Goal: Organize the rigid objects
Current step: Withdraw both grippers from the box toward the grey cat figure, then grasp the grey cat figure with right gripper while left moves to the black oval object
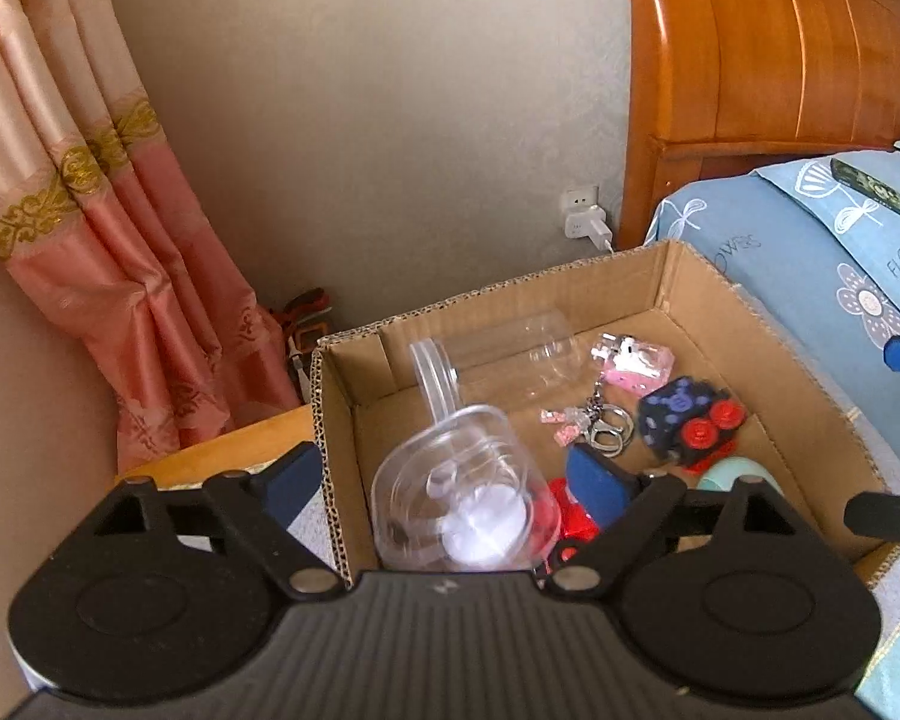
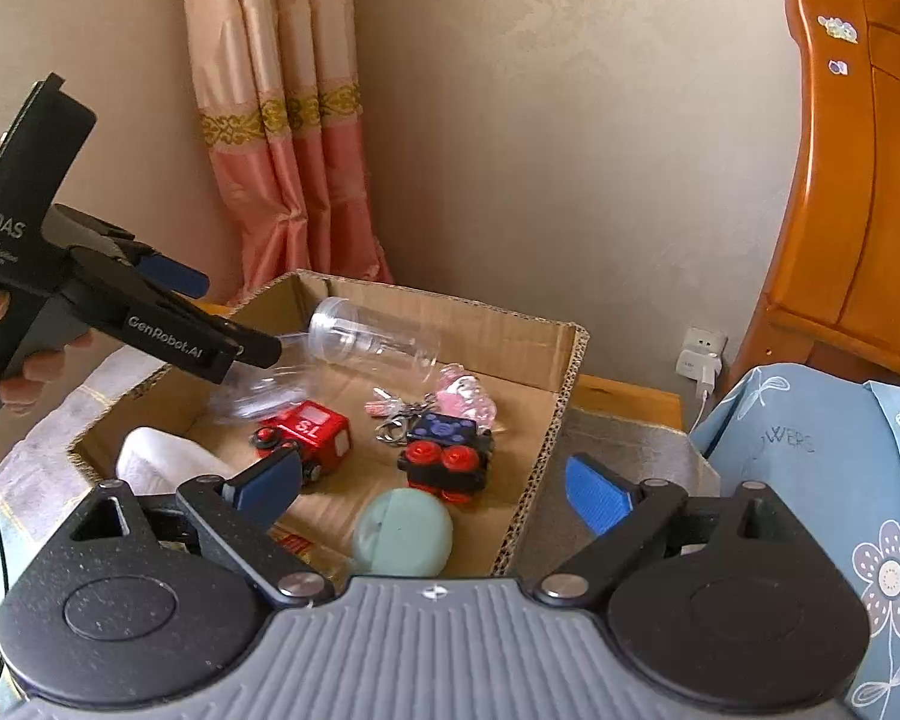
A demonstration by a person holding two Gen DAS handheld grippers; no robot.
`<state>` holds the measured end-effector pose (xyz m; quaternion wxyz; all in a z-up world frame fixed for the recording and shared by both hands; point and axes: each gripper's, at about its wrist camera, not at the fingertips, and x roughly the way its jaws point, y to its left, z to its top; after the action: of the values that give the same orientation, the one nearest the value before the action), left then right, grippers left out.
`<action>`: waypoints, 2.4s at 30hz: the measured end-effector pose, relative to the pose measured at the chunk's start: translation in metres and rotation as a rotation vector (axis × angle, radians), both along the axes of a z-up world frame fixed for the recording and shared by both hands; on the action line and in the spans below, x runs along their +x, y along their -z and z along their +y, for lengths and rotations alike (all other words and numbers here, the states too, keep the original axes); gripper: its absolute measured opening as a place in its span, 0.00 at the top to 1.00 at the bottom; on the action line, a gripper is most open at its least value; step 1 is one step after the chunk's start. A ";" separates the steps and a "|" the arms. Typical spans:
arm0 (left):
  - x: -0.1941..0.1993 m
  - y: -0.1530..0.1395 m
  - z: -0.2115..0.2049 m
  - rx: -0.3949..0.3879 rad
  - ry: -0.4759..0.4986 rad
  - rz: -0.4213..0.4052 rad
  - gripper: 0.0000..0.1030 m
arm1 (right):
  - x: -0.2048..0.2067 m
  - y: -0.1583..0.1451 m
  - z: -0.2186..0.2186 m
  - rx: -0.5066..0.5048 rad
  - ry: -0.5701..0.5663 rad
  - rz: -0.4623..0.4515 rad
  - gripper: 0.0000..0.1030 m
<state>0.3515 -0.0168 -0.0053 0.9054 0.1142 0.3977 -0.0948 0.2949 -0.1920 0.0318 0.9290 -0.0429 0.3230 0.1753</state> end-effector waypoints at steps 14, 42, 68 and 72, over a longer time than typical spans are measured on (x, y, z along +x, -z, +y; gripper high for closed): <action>-0.060 -0.035 0.006 -0.041 0.010 -0.072 0.06 | -0.056 -0.026 0.018 0.003 -0.019 -0.036 0.00; -0.188 0.041 -0.021 -0.137 -0.076 -0.055 0.02 | -0.140 0.048 0.012 -0.045 0.381 0.150 0.00; -0.177 0.063 0.000 -0.091 -0.088 0.035 0.00 | -0.138 0.052 0.008 -0.011 0.354 0.168 0.00; -0.179 0.065 0.016 -0.032 -0.143 0.028 0.01 | -0.139 0.050 0.009 -0.004 0.352 0.164 0.00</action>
<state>0.1724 -0.0005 -0.0708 0.9060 0.0700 0.4158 -0.0379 0.1559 -0.1833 -0.0186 0.9159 0.0267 0.4004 0.0123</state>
